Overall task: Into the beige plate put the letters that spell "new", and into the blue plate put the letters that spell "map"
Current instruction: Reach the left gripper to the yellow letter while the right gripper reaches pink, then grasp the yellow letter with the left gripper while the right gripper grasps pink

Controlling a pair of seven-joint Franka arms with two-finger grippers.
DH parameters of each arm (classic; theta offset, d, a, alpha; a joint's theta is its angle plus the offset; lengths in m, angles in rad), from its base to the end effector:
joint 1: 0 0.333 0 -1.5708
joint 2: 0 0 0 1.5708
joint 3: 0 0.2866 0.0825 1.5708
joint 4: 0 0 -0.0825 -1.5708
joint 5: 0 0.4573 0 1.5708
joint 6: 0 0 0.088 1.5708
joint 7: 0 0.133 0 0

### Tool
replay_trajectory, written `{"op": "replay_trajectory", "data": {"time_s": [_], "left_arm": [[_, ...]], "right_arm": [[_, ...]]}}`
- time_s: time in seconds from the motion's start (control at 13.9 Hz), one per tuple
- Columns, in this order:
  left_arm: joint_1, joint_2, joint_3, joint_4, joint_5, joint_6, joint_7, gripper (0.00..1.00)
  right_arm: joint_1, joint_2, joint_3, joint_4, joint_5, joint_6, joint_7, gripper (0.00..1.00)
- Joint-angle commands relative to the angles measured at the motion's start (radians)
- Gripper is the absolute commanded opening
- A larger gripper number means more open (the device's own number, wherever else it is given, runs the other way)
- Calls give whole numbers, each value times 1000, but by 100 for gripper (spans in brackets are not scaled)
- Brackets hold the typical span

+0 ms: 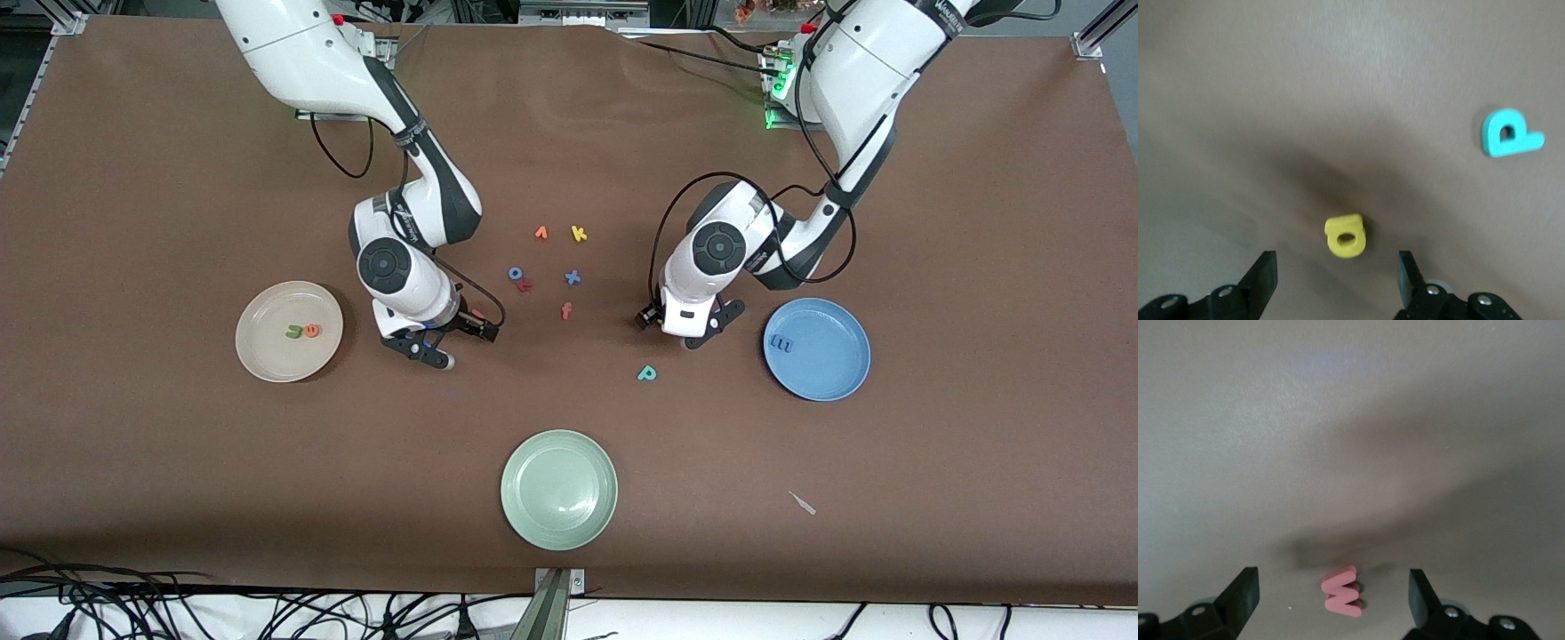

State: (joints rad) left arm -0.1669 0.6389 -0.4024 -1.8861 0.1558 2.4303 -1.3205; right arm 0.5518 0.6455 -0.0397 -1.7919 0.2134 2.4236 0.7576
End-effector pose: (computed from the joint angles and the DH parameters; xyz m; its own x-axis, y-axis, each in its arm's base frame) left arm 0.5485 -0.3623 0.0799 0.7587 0.6357 -0.1422 0.6426 -0.7662 0.0035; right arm 0.5942 0.3386 0.0835 0.9185 -0.3843 -0.0932 -0.3910 -0.9179 -0.0685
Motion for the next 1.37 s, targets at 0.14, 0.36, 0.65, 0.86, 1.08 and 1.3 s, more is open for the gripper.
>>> {"op": "replay_trajectory", "data": {"time_s": [0.14,0.36,0.65,0.86,1.08,1.3], "left_arm": [[0,27,8,7,19,52,-17,75],[-2,28,17,9,21,53,-17,61],[-3,33,24,1,21,53,-16,31],[1,18,20,13,21,41,-13,0],[30,-54,20,19,22,-55,27,0],[73,-116,20,42,21,-224,203,0]], "right_arm": [[42,37,-8,13,14,22,17,92],[46,33,-6,-1,14,15,16,73],[48,28,-6,-10,14,14,17,34],[48,26,-6,-14,14,2,17,19],[24,-12,-28,28,12,-78,-17,13],[19,-79,-145,39,12,-260,-313,13]]}}
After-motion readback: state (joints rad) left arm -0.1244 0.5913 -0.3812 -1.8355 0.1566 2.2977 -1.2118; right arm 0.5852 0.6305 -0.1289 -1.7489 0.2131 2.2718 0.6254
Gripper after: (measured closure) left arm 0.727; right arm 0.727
